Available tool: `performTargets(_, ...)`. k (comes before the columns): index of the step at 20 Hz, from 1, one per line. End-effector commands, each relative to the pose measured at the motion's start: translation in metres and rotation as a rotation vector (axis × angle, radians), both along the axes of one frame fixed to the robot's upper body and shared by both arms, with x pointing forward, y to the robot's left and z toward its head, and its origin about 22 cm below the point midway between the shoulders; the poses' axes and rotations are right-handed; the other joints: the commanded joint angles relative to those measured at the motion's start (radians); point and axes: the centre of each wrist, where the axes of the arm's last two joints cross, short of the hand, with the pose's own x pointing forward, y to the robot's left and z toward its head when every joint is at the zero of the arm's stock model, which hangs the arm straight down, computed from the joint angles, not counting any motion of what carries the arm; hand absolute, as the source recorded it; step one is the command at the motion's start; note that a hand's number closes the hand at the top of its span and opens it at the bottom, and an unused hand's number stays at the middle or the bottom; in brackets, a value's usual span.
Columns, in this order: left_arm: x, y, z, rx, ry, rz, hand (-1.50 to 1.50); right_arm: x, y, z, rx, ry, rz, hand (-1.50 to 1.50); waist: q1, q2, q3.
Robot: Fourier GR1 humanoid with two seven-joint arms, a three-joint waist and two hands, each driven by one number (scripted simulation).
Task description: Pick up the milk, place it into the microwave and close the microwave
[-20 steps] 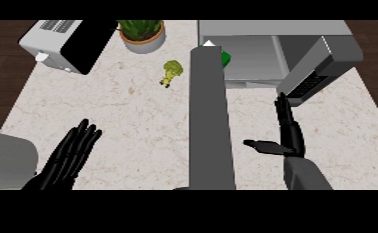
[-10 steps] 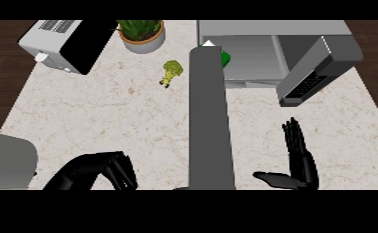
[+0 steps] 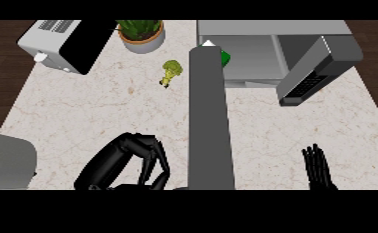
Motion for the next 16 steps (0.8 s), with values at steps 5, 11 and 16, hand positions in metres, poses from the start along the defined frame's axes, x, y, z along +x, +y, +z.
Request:
performTargets(5,0.016,-0.054,-0.016,0.145,0.121,-0.237,1.5,-0.047,-0.018,0.016,0.008,-0.04,0.018,-1.5,-0.011,0.001,0.0)
performTargets(11,0.027,-0.093,-0.033,0.205,-0.006,-0.261,1.5,-0.064,-0.014,0.026,0.007,-0.095,0.022,-1.5,-0.005,0.001,0.0)
performTargets(16,0.019,-0.143,-0.051,0.289,-0.014,-0.285,1.5,-0.039,-0.022,0.053,0.042,-0.159,0.077,-1.5,-0.029,0.005,0.0)
